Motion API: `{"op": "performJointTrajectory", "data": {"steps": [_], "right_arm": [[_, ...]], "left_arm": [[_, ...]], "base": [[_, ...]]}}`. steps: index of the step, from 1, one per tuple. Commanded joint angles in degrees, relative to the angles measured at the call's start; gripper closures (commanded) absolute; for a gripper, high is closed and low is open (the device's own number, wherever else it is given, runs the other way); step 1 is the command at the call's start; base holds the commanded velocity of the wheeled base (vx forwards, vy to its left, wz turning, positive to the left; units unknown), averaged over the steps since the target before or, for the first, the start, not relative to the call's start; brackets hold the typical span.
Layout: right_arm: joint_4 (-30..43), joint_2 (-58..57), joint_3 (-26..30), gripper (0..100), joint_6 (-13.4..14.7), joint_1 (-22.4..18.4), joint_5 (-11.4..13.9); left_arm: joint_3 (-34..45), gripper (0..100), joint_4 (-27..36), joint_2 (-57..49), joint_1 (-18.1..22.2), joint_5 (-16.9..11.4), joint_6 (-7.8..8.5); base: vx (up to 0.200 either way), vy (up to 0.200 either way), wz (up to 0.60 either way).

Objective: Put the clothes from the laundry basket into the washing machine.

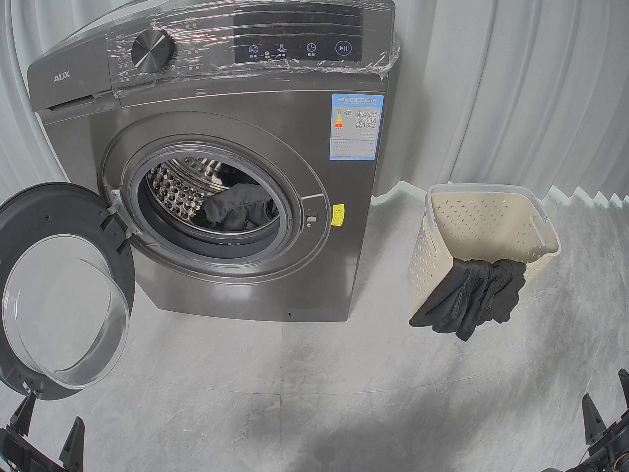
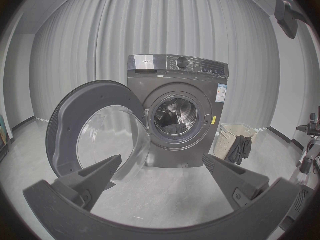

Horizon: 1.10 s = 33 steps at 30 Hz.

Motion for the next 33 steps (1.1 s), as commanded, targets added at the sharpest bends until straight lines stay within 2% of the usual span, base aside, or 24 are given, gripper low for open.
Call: {"op": "performJointTrajectory", "data": {"steps": [1,14,33], "right_arm": [[0.0,-0.8,0.9,0,0.0,0.0,0.0],[0.0,-0.8,0.9,0,0.0,0.0,0.0],[0.1,-0.8,0.9,0,0.0,0.0,0.0]], "left_arm": [[0.8,0,0.0,-0.8,0.0,0.0,0.00],[0.8,0,0.0,-0.8,0.0,0.1,-0.09],[0.8,0,0.0,-0.8,0.0,0.1,-0.09]], "base": [[0.000,0.000,0.00],[0.000,0.000,0.00],[0.000,-0.200,0.00]]}}
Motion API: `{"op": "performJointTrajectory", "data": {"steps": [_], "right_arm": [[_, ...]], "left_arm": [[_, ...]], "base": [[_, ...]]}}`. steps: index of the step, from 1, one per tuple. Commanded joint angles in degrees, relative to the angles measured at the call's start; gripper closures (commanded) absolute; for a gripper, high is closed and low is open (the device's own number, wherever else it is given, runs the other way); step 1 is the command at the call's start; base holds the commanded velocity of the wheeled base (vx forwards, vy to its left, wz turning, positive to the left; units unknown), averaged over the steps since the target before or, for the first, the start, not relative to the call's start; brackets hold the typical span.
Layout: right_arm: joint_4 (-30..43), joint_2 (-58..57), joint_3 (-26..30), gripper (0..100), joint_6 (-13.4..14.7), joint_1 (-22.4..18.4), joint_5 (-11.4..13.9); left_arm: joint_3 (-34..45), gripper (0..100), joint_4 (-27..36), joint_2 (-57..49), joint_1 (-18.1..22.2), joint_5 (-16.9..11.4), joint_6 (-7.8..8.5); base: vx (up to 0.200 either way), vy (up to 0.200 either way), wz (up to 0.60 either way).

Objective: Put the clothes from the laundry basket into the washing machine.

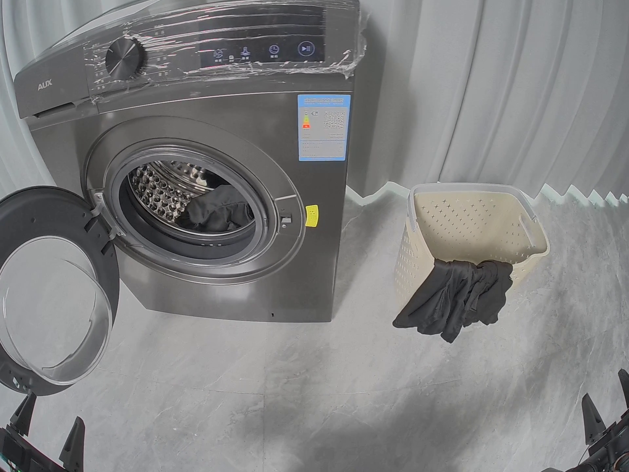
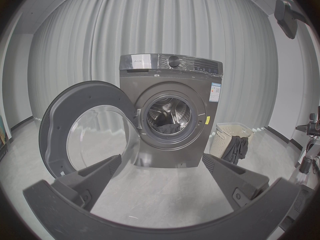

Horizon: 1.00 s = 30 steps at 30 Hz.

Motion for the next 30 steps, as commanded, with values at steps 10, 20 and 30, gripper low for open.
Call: {"op": "performJointTrajectory", "data": {"steps": [10,20,30], "right_arm": [[0.0,-0.9,0.9,0,0.0,0.0,0.0],[0.0,-0.9,0.9,0,0.0,0.0,0.0],[0.0,-0.9,0.9,0,0.0,0.0,0.0]], "left_arm": [[0.8,0,0.0,-0.9,0.0,0.0,-0.04],[0.8,0,0.0,-0.9,0.0,0.1,-0.04],[0.8,0,0.1,-0.9,0.0,0.0,-0.13]], "base": [[0.000,-0.080,0.00],[0.000,-0.140,0.00],[0.020,0.000,0.00]]}}
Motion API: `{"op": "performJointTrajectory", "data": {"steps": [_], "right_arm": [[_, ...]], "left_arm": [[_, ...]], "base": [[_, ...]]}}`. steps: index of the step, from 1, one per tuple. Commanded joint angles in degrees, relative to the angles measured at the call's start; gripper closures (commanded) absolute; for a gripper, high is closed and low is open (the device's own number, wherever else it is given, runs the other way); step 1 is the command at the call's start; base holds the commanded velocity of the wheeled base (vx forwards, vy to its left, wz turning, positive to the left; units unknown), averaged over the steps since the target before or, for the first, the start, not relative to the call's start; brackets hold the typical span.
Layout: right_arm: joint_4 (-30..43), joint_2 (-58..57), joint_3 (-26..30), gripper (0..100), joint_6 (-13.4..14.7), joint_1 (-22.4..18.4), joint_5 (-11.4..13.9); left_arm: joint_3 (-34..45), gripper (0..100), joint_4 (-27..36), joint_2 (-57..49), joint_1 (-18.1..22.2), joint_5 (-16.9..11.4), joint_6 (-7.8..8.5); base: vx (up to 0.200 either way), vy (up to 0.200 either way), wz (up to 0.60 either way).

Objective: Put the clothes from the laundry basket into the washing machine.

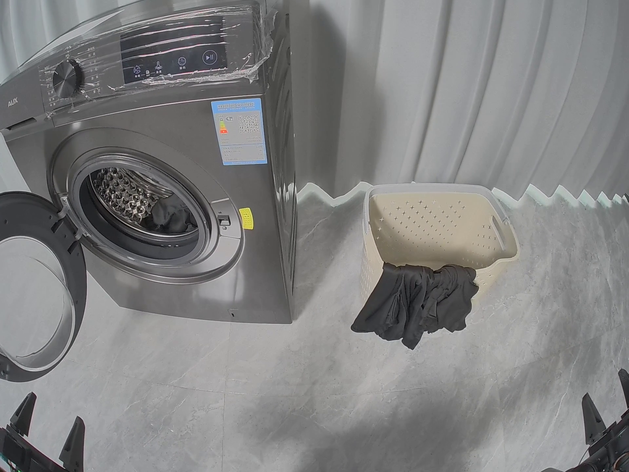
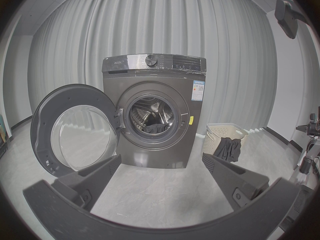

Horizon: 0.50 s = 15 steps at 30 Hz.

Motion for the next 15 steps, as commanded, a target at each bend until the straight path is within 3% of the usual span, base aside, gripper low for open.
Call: {"op": "performJointTrajectory", "data": {"steps": [1,5,15], "right_arm": [[0.1,-0.9,0.9,0,0.0,0.0,0.0],[0.0,-0.9,0.9,0,0.0,0.0,0.1],[0.1,-0.9,0.9,0,0.0,0.0,0.0]], "left_arm": [[0.8,0,0.0,-0.9,0.0,0.0,0.03],[0.8,0,0.0,-0.9,0.0,0.0,-0.05],[0.8,0,0.0,-0.9,0.0,0.1,-0.05]], "base": [[0.200,0.000,0.00],[0.200,0.000,0.00],[0.000,-0.020,0.00]]}}
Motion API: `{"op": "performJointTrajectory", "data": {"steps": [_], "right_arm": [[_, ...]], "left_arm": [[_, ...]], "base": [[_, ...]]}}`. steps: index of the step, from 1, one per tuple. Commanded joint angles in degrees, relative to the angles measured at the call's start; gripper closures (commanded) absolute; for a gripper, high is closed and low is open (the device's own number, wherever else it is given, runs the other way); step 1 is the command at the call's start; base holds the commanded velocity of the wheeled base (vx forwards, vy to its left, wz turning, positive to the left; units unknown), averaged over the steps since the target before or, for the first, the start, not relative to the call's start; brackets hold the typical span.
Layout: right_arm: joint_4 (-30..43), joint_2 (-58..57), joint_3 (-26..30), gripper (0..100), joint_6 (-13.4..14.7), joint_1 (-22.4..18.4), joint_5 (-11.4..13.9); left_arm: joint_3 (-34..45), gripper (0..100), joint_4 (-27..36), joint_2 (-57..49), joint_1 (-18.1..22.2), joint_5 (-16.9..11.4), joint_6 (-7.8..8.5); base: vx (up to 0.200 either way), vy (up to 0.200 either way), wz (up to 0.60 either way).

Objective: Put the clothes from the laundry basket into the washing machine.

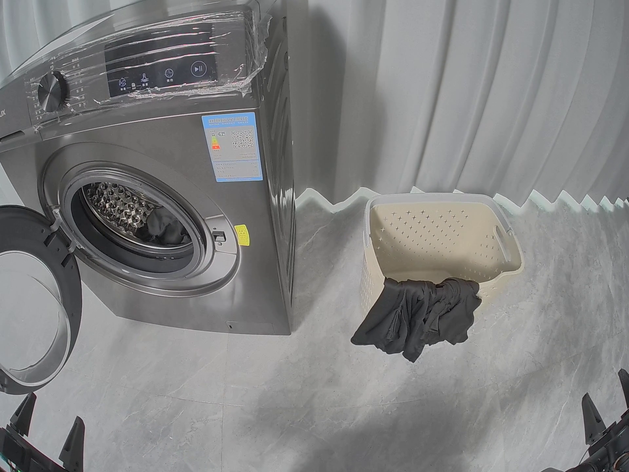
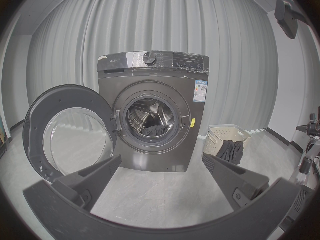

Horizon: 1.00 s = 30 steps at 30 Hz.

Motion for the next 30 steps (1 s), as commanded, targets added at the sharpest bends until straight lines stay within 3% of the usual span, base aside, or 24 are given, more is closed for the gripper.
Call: {"op": "performJointTrajectory", "data": {"steps": [1,20,30], "right_arm": [[0.1,-0.9,0.9,0,-0.1,0.0,0.0],[0.1,-0.9,0.9,0,-0.1,0.0,0.0],[0.1,-0.9,0.9,0,-0.2,-0.2,0.2]], "left_arm": [[0.8,0,0.0,-0.9,0.0,0.0,-0.02],[0.8,0,0.0,-0.9,0.0,-0.1,-0.02],[0.8,0,0.0,-0.9,0.0,0.0,0.07]], "base": [[0.000,-0.200,0.00],[0.000,-0.200,0.00],[0.000,0.000,0.00]]}}
